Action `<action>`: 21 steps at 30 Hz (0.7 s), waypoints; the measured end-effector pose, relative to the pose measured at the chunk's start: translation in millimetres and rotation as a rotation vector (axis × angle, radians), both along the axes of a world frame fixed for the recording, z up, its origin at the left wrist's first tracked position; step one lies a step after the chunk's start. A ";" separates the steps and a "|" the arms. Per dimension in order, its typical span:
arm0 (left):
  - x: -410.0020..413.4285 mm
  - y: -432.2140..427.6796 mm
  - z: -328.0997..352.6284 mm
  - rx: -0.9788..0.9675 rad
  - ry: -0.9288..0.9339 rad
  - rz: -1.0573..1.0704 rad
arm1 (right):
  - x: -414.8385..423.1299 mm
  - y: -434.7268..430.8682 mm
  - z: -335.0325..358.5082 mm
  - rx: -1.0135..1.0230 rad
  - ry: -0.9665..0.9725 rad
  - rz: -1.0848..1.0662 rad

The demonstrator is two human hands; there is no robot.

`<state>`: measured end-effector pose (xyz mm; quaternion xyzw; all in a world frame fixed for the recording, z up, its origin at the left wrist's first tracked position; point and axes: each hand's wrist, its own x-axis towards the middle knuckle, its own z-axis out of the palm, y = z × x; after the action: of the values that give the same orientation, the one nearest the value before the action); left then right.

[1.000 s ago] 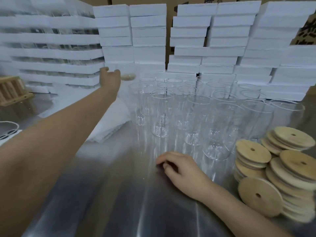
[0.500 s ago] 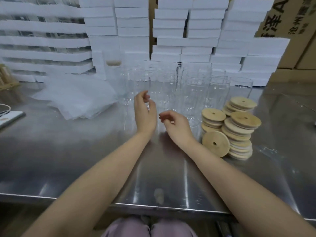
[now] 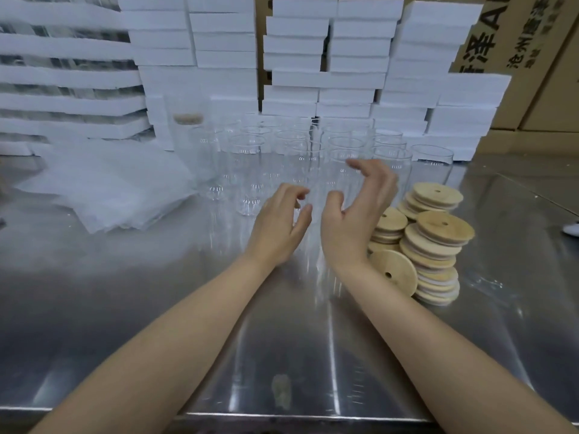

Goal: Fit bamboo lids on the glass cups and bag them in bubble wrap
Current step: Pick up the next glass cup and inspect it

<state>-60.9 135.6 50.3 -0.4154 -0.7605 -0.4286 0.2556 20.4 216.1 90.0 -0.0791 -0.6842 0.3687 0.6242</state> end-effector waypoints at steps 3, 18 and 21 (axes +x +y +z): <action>-1.6 3.7 1.3 -0.100 0.027 0.103 | 0.7 1.4 6.3 -0.095 -0.149 0.033; 27.0 8.3 4.2 0.020 -0.475 -0.199 | 13.0 -29.0 5.8 0.068 -0.192 0.025; 37.2 -5.4 7.1 0.212 -0.632 -0.201 | 18.4 -48.7 5.1 0.059 -0.130 0.119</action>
<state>-23.7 130.1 57.4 -0.3063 -0.7085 -0.6358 0.0057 38.7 167.4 95.1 -0.0436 -0.7373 0.3790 0.5575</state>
